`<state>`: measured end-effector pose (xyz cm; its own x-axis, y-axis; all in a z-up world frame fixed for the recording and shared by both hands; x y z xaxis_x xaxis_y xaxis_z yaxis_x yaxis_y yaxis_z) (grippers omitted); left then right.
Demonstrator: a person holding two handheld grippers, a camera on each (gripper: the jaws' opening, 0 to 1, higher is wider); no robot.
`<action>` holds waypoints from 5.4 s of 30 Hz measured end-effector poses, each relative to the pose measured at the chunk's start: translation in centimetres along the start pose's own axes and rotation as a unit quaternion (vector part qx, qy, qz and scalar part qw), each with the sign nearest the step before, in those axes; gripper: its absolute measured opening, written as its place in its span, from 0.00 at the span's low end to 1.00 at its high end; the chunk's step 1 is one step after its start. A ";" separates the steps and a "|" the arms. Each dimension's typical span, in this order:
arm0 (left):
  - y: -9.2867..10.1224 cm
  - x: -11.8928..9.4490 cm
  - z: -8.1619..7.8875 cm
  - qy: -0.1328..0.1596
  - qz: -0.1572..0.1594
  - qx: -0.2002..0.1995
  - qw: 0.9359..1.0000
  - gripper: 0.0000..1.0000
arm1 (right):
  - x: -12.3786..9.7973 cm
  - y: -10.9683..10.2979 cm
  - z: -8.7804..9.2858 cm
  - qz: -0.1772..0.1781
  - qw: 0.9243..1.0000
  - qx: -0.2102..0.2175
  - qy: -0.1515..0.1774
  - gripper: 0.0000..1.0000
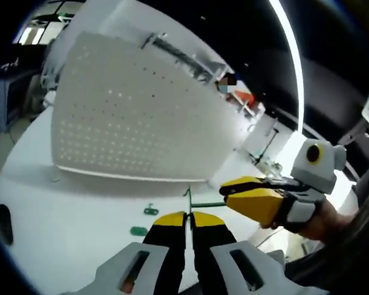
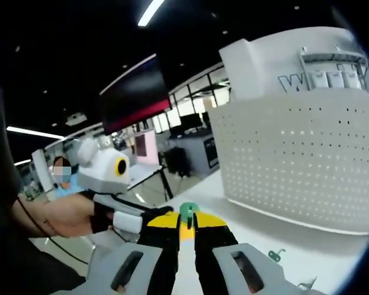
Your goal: Insert the hook assembly into the mounting plate slot until the hook locks in place.
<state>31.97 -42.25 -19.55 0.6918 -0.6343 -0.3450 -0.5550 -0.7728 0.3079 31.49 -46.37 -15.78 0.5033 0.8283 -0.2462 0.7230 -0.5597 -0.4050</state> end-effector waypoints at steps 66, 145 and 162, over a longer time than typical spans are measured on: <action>1.2 -0.6 -3.5 0.057 -0.054 0.161 0.984 0.02 | 0.3 -0.5 -1.6 -0.044 0.977 0.202 0.058 0.04; 4.3 -1.2 -1.7 0.070 0.089 0.083 0.990 1.00 | 0.6 1.1 -0.6 0.027 0.998 0.047 0.037 0.00; 3.6 -1.4 -2.0 0.079 0.077 0.060 0.992 1.00 | -0.5 6.1 -5.1 0.130 0.984 -0.009 0.117 0.00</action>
<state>29.92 -44.13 -16.14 0.6538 -0.7405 -0.1554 -0.7037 -0.6706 0.2347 38.05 -50.36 -13.66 0.7666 0.6291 -0.1286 0.5620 -0.7542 -0.3395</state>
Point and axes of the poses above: the point that each gripper's makers call its tool centre point, and the gripper's own axes: x roughly forward along the fingers, y roughly to its right, z roughly out of its underside, the point moved 2 cm from there along -x, roughly backward along the fingers, and after that the axes turned 13 degrees about x, right-handed, at the moved point
